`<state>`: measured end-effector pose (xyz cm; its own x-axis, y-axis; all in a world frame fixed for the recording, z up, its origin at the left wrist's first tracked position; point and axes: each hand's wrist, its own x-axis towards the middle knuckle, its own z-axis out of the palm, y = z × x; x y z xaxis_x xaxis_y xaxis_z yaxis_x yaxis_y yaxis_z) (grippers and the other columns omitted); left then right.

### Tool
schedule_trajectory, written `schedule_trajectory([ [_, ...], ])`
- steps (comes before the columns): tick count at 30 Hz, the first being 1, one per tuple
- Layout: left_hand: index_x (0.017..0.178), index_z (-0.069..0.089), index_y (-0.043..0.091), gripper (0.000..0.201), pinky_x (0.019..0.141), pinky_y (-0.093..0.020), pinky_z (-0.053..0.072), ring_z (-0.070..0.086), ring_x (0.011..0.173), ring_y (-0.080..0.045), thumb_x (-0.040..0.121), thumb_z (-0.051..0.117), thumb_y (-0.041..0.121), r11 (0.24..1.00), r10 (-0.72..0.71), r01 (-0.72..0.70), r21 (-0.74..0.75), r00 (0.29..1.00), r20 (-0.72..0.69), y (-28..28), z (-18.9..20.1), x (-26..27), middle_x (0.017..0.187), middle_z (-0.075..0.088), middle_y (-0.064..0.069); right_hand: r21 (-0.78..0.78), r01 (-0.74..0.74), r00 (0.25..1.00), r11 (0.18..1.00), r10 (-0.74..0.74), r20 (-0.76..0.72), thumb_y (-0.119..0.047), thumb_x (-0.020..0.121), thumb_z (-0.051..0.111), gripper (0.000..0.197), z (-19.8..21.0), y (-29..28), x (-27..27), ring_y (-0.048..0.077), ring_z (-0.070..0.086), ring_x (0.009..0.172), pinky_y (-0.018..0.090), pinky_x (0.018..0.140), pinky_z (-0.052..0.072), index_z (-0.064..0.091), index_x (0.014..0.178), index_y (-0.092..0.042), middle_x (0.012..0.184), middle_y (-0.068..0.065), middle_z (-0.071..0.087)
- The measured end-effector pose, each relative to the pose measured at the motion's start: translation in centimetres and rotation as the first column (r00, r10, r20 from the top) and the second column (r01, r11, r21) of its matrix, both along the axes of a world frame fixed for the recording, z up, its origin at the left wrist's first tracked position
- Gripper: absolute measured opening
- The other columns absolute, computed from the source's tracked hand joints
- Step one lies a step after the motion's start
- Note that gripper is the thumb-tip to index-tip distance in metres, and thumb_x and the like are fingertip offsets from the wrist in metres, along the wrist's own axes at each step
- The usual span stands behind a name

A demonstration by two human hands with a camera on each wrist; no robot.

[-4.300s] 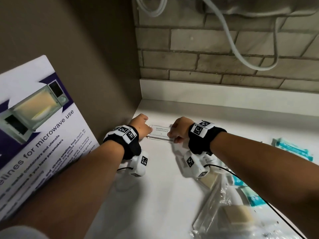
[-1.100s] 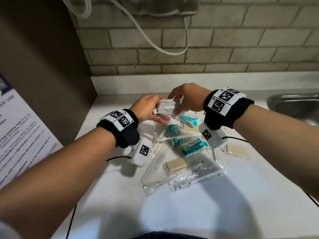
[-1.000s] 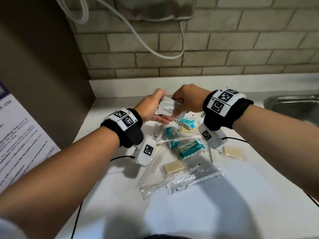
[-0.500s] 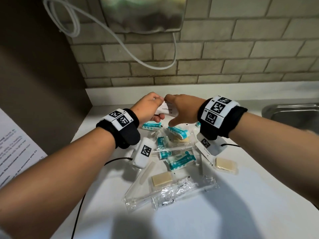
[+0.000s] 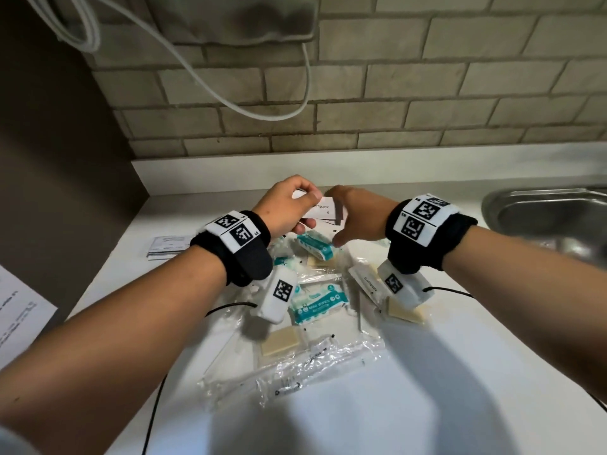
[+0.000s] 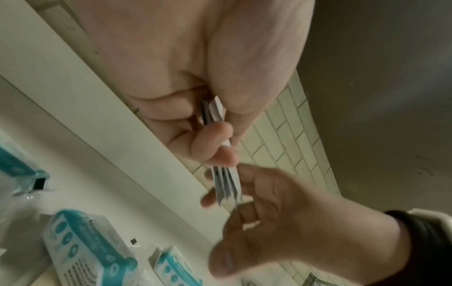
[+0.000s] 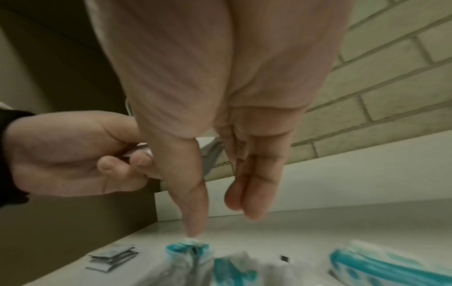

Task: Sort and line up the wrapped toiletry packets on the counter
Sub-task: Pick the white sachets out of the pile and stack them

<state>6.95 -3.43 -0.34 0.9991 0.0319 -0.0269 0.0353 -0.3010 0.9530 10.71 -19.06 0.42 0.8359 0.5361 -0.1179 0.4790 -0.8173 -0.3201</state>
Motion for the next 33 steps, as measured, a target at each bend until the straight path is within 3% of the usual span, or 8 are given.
schedule_trajectory([
  [2, 0.089, 0.055, 0.020, 0.008, 0.047, -0.025, 0.039, 0.061, 0.056, -0.012, 0.096, 0.057, 0.024, 1.000, 0.006, -0.006, -0.005, 1.000, 0.022, -0.1, -0.4, 0.2, 0.095, 0.056, 0.001, -0.068, 0.079, 0.995, 0.995, -0.082, -0.051, -0.025, 0.071, 0.083, 0.073, -0.7, -1.7, 0.1, 0.023, 0.059, 0.100, 0.030, 0.081, 0.048, 0.045, 0.131, -0.011, 0.116, 0.001, 0.062],
  [4, 0.086, 0.055, 0.022, 0.010, 0.049, -0.027, 0.039, 0.061, 0.054, -0.010, 0.096, 0.057, 0.024, 0.999, 0.012, -0.011, -0.034, 0.999, 0.033, -0.1, -0.7, 0.4, 0.096, 0.054, 0.003, -0.233, 0.087, 0.985, 0.969, -0.118, -0.123, -0.030, 0.074, 0.080, 0.063, -1.6, -3.1, -0.3, 0.022, 0.062, 0.086, 0.030, 0.071, 0.051, 0.051, 0.126, -0.010, 0.116, 0.003, 0.064],
  [6, 0.086, 0.055, 0.022, 0.010, 0.048, -0.024, 0.040, 0.061, 0.053, -0.008, 0.096, 0.057, 0.025, 0.999, 0.017, -0.015, -0.048, 0.999, 0.032, -0.2, -0.9, 0.6, 0.098, 0.054, 0.004, -0.395, 0.050, 0.975, 0.917, -0.130, -0.179, -0.038, 0.077, 0.076, 0.047, -3.2, -3.7, -0.9, 0.016, 0.053, 0.062, 0.024, 0.058, 0.045, 0.063, 0.108, -0.006, 0.095, 0.005, 0.066],
  [9, 0.088, 0.055, 0.023, 0.010, 0.049, -0.022, 0.042, 0.062, 0.056, -0.009, 0.096, 0.057, 0.028, 0.999, 0.017, -0.017, -0.030, 1.000, 0.019, -0.2, -1.4, 0.4, 0.100, 0.053, 0.006, -0.493, 0.046, 0.973, 0.869, -0.151, -0.175, -0.048, 0.075, 0.075, 0.040, -5.3, -3.9, -1.6, 0.017, 0.054, 0.062, 0.028, 0.068, 0.049, 0.058, 0.067, -0.012, 0.067, -0.001, 0.058],
  [15, 0.085, 0.056, 0.023, 0.012, 0.051, -0.024, 0.040, 0.062, 0.055, -0.011, 0.097, 0.055, 0.025, 0.999, 0.015, -0.016, -0.045, 1.000, -0.022, 0.0, -1.8, -0.6, 0.098, 0.051, 0.004, -0.450, 0.076, 0.979, 0.890, -0.151, -0.134, -0.040, 0.061, 0.086, 0.037, -6.7, -3.8, -0.8, 0.019, 0.065, 0.077, 0.029, 0.074, 0.056, 0.067, 0.080, -0.016, 0.081, -0.002, 0.069],
  [24, 0.087, 0.054, 0.023, 0.015, 0.051, -0.025, 0.037, 0.059, 0.054, -0.015, 0.100, 0.047, 0.020, 0.986, 0.153, -0.155, -0.066, 0.988, -0.037, 1.5, -2.0, -3.0, 0.098, 0.054, -0.003, 0.075, 0.210, 0.977, 0.975, -0.212, 0.014, -0.019, 0.083, 0.071, 0.021, -0.6, -1.7, -1.6, 0.025, 0.055, 0.093, 0.026, 0.072, 0.035, 0.053, 0.094, -0.015, 0.097, 0.009, 0.057],
  [28, 0.089, 0.054, 0.020, 0.014, 0.049, -0.024, 0.038, 0.059, 0.053, -0.016, 0.099, 0.046, 0.017, 0.970, 0.217, -0.223, -0.098, 0.973, -0.074, 2.6, -2.2, -3.8, 0.093, 0.052, -0.001, 0.325, 0.108, 0.989, 0.939, -0.133, 0.057, -0.016, 0.083, 0.070, 0.019, 1.6, 1.3, -3.3, 0.020, 0.050, 0.082, 0.026, 0.069, 0.035, 0.055, 0.094, -0.014, 0.090, 0.004, 0.054],
  [33, 0.108, 0.065, 0.013, 0.026, 0.047, -0.023, 0.040, 0.053, 0.052, -0.020, 0.095, 0.043, 0.009, 0.958, 0.130, -0.151, -0.242, 0.986, -0.102, 4.5, -2.2, -6.2, 0.073, 0.069, -0.006, 0.376, -0.056, 0.997, 0.925, 0.072, -0.028, -0.014, 0.073, 0.081, 0.031, 1.8, 4.7, -6.0, 0.015, 0.055, 0.076, 0.025, 0.068, 0.044, 0.066, 0.100, -0.007, 0.086, 0.001, 0.062],
])
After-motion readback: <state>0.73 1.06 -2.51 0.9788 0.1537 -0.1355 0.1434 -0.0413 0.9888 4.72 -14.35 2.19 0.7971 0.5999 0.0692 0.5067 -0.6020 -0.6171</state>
